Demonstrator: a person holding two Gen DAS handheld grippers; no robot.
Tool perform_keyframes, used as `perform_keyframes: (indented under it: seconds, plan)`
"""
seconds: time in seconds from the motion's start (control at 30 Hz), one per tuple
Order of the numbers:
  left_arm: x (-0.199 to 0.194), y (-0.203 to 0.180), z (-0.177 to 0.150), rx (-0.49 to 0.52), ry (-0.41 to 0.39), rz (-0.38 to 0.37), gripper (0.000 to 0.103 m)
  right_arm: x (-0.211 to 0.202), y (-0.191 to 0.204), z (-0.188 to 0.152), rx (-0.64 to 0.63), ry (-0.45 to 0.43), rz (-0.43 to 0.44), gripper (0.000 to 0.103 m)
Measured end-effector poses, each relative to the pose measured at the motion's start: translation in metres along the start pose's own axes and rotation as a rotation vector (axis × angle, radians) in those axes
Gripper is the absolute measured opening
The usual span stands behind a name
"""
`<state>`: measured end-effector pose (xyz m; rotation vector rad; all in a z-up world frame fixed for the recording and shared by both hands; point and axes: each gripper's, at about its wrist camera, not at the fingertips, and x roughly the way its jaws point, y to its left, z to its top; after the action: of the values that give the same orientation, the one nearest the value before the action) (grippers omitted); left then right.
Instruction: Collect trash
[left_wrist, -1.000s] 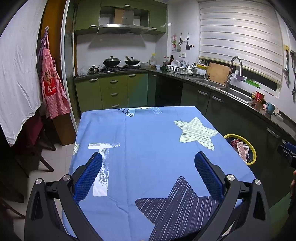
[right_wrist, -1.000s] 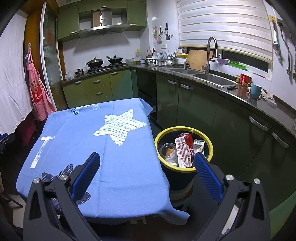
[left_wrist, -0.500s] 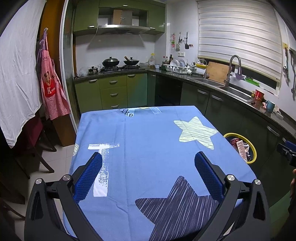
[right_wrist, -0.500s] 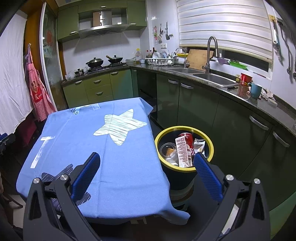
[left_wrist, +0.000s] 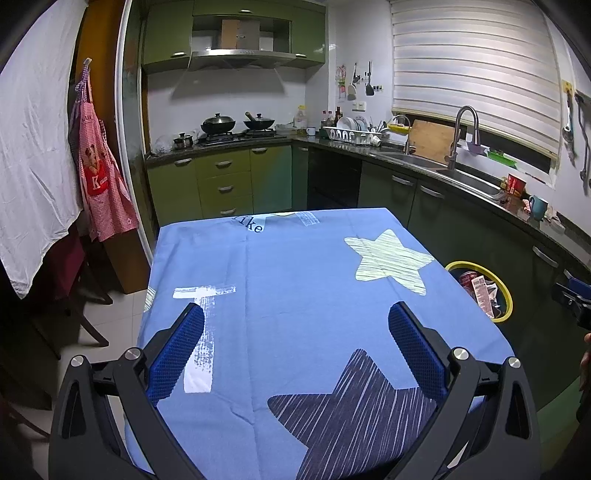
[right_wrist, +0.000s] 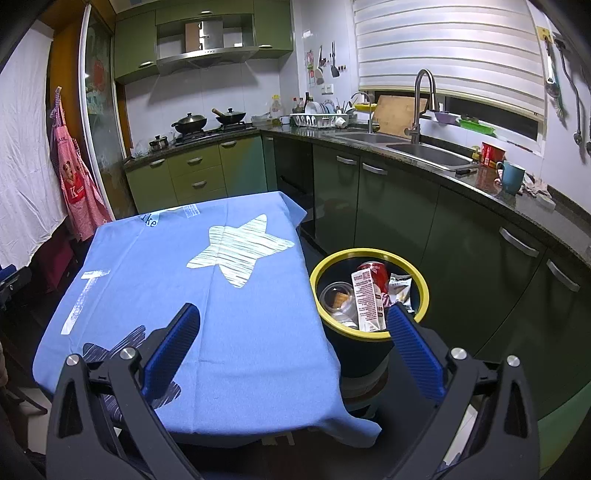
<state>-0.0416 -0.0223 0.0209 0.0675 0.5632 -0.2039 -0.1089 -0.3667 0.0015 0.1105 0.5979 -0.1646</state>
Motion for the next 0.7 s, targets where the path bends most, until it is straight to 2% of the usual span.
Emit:
perform_keyframes:
  seconds: [0.7]
  plan:
    - [0.0040,-0.0010,-0.0024,0.013,0.011,-0.005,0.098,0.0013,0.0011,-0.0013,-0.001,0.003,0.001,0.097]
